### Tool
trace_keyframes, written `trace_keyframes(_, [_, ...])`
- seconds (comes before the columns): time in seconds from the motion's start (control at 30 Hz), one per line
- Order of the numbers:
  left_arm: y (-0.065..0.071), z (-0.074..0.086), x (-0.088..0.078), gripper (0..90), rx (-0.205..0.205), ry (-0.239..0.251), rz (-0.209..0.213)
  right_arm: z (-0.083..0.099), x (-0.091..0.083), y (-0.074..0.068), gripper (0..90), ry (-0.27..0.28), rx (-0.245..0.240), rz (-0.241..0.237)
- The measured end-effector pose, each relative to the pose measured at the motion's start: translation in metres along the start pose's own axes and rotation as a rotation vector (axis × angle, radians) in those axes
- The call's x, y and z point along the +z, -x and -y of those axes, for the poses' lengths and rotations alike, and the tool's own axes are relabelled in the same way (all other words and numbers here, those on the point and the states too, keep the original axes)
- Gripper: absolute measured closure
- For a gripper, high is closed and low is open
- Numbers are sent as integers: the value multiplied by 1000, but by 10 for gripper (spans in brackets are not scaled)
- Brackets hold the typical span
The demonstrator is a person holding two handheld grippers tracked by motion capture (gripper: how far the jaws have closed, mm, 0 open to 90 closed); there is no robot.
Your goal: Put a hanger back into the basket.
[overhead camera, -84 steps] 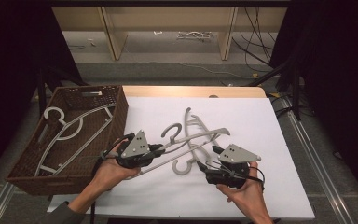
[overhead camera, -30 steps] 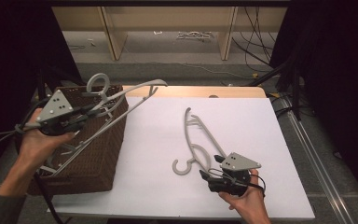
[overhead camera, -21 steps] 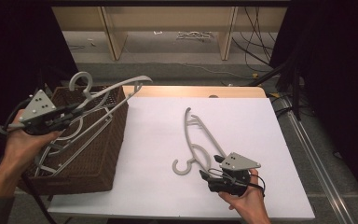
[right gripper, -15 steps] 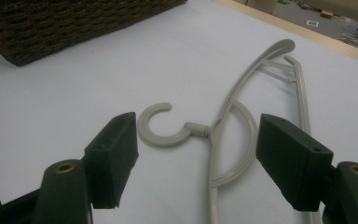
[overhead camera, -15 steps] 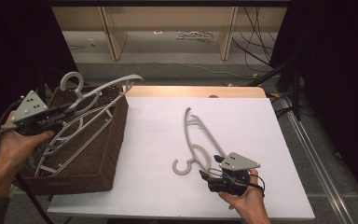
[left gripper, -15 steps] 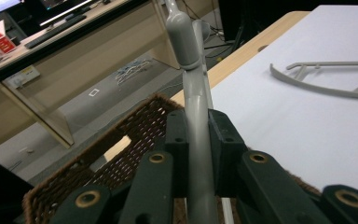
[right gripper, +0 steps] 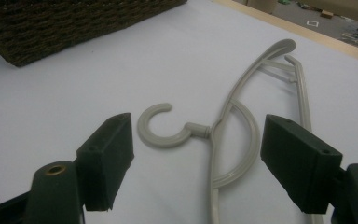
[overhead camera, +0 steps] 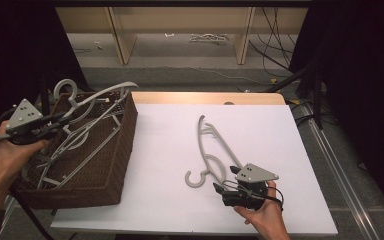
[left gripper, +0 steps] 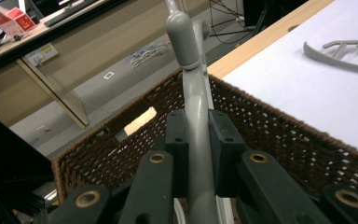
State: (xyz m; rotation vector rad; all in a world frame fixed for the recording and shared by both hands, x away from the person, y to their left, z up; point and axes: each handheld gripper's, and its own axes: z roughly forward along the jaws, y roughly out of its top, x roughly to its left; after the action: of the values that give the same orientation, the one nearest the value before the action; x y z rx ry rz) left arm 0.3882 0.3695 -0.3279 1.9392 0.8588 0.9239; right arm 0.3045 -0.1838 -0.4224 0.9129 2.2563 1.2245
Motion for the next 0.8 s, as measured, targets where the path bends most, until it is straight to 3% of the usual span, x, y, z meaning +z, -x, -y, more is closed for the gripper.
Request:
trace_keyframes(0.27, [-9, 12, 1, 795, -17, -8, -18, 1, 0, 1, 265, -4, 3, 3])
trace_keyframes(0.8, [-17, 42, 1, 795, -100, -34, -9, 1, 1, 1, 265, -8, 3, 1])
